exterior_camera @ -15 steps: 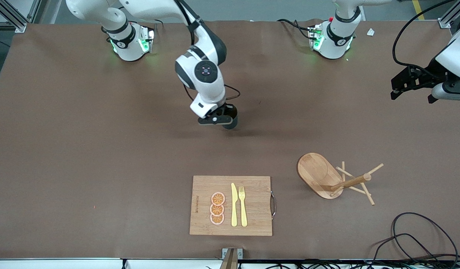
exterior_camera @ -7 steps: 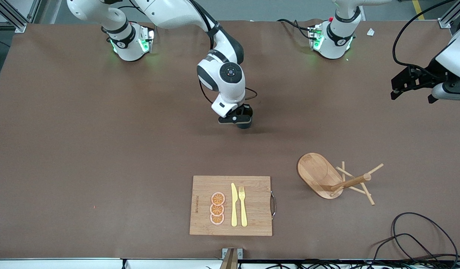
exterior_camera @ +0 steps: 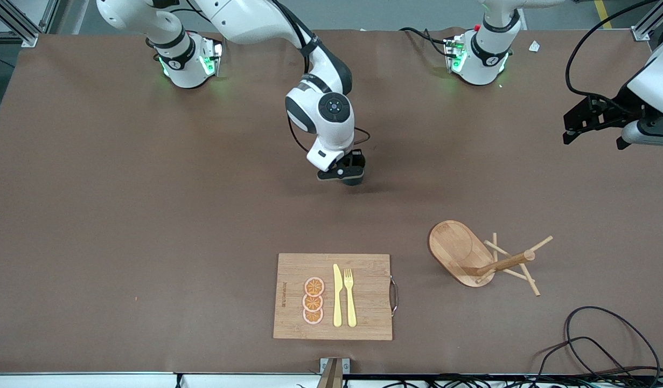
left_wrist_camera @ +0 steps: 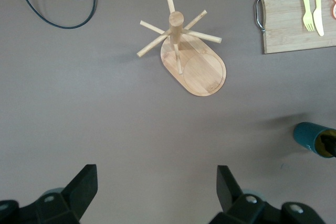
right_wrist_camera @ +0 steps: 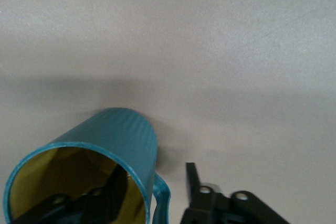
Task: Pass cup and hang on rack
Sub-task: 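Carry the teal mug with the right gripper toward the table middle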
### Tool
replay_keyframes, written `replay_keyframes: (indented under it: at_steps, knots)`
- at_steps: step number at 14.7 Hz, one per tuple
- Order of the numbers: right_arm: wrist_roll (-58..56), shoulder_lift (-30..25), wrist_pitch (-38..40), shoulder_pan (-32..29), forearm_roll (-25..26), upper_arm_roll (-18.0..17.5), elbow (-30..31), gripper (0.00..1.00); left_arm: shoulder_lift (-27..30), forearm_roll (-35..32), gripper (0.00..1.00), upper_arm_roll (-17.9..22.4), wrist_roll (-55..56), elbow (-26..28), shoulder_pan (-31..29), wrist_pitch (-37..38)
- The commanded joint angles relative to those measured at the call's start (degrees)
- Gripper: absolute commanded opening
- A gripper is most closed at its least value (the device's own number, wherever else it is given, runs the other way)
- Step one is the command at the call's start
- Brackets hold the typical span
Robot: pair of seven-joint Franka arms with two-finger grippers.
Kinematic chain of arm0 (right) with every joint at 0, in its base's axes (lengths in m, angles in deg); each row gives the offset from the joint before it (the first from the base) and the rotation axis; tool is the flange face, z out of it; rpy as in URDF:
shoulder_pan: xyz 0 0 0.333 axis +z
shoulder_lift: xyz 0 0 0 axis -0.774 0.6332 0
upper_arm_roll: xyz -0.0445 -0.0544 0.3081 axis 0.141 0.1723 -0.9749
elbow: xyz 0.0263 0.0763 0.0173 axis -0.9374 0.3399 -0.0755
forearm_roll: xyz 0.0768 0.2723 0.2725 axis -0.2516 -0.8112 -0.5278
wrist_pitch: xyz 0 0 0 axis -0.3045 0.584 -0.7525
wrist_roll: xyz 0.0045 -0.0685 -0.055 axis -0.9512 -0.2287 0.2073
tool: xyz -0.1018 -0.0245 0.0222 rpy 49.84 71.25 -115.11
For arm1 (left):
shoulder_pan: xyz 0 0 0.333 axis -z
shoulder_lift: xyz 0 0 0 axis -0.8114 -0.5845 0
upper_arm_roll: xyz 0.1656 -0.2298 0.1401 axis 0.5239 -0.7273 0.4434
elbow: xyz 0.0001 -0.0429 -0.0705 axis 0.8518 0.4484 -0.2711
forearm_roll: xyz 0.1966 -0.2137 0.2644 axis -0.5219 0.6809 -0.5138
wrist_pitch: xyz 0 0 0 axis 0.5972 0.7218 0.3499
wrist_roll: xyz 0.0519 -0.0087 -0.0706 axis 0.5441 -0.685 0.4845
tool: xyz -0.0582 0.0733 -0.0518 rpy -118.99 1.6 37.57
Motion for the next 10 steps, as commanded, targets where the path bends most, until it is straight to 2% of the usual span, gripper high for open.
replay_keyframes:
  at_steps: [1,5,7,10]
  knots:
    - [-0.9,-2.4,4.1,-0.3,0.7,0.2,-0.9,1.0,-1.8,-0.1,1.0,-0.3,-0.3,-0.8,1.1,1.1]
    - [-5.0,-9.4,12.9,-3.4,-1.0,0.0,-0.8,1.0,-1.9,-0.3,1.0,-2.3,0.2,-0.4,1.1,3.8]
    - [-8.1,-13.2,17.9,-6.5,-2.8,0.2,-0.7,1.0,-1.9,-0.6,1.0,-3.7,1.0,-0.8,1.6,4.0]
    - [-9.0,-18.2,24.0,-12.7,-2.4,1.1,-0.3,1.0,-1.8,-0.7,1.0,-6.2,6.1,-0.7,1.6,4.1]
